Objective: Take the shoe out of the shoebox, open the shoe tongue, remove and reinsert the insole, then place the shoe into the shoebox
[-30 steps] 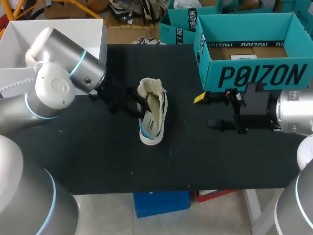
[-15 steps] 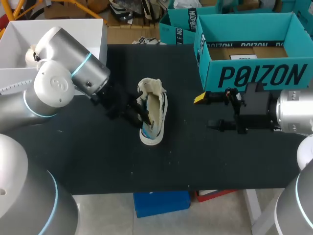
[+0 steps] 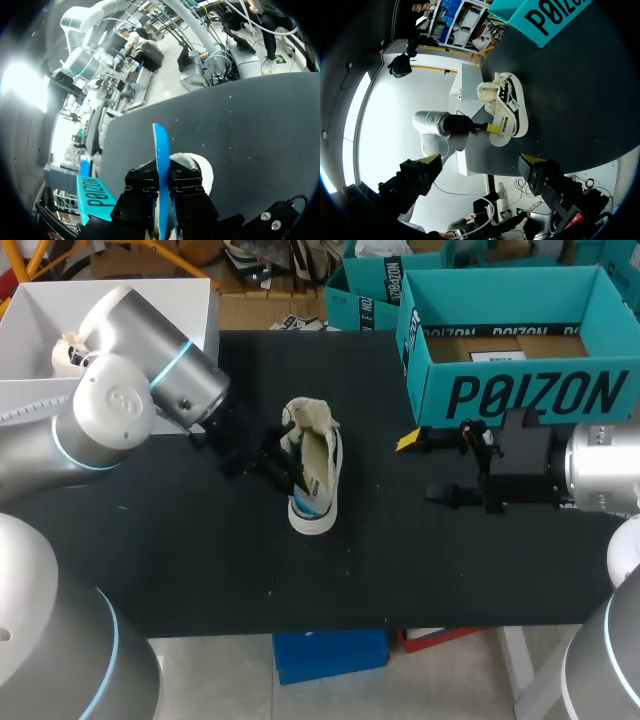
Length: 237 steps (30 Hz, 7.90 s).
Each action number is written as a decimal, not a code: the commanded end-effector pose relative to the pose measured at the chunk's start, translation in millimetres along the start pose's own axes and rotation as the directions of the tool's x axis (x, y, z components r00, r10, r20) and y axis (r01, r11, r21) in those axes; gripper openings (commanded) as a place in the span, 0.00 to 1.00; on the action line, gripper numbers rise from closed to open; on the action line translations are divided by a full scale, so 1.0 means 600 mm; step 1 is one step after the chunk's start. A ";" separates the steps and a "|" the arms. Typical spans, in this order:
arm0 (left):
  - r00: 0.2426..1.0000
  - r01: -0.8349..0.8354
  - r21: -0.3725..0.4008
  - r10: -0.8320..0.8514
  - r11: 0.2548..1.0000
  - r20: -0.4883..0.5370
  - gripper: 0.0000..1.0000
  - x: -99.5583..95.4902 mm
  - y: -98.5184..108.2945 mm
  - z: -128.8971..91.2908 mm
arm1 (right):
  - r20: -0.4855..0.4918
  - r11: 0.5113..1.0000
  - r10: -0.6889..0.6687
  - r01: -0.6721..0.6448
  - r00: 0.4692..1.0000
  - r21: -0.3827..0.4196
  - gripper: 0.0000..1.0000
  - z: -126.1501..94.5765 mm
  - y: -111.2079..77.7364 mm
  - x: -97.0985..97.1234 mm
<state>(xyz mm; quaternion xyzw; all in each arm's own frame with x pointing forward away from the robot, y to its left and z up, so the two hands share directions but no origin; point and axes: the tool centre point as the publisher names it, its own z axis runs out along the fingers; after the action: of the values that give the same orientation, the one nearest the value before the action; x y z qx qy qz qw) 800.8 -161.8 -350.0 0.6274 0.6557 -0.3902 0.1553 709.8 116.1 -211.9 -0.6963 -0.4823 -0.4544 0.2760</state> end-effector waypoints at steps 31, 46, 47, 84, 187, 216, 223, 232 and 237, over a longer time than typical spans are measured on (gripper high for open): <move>0.998 0.061 -0.147 -0.063 0.987 -0.006 0.00 0.013 0.046 -0.008 | 0.000 1.000 0.000 0.000 1.000 0.001 1.00 0.000 0.001 0.000; 0.999 0.053 -0.137 -0.052 0.989 0.013 0.41 0.007 0.038 -0.016 | 0.024 0.999 0.021 -0.021 0.999 0.032 1.00 0.003 0.026 -0.003; 0.999 0.053 -0.138 -0.052 0.989 0.013 0.43 0.008 0.038 -0.016 | 0.026 0.999 0.020 -0.021 0.999 0.036 1.00 0.004 0.031 -0.002; 0.897 -0.157 -0.272 0.022 0.949 -0.441 0.41 0.029 0.131 -0.043 | 0.033 0.998 0.013 -0.015 0.999 0.064 1.00 0.010 0.043 0.003; 0.991 0.017 -0.155 0.003 0.988 0.131 0.00 -0.018 -0.017 -0.026 | 0.033 0.998 0.013 -0.015 0.999 0.064 1.00 0.010 0.043 0.003; 0.991 -0.071 -0.292 0.034 0.954 -0.129 0.43 -0.005 0.060 -0.039 | 0.033 0.998 0.013 -0.015 0.999 0.064 1.00 0.010 0.043 0.003; 0.988 -0.075 -0.271 0.034 0.960 -0.154 0.00 0.001 0.064 -0.022 | 0.033 0.998 0.013 -0.015 0.999 0.064 1.00 0.010 0.043 0.003; 0.970 -0.113 -0.295 0.041 0.949 -0.240 0.48 0.011 0.072 -0.023 | 0.033 0.998 0.013 -0.015 0.999 0.064 1.00 0.010 0.043 0.003; 0.960 -0.124 -0.313 0.033 0.942 -0.279 0.58 0.018 0.085 -0.032 | 0.033 0.998 0.013 -0.015 0.999 0.064 1.00 0.010 0.043 0.003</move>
<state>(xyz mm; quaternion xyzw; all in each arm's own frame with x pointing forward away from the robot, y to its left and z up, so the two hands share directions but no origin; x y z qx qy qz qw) 850.0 -145.5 -364.1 0.6647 0.6976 -0.1890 0.1892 735.4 110.8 -211.3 -0.6977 -0.4961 -0.4253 0.2937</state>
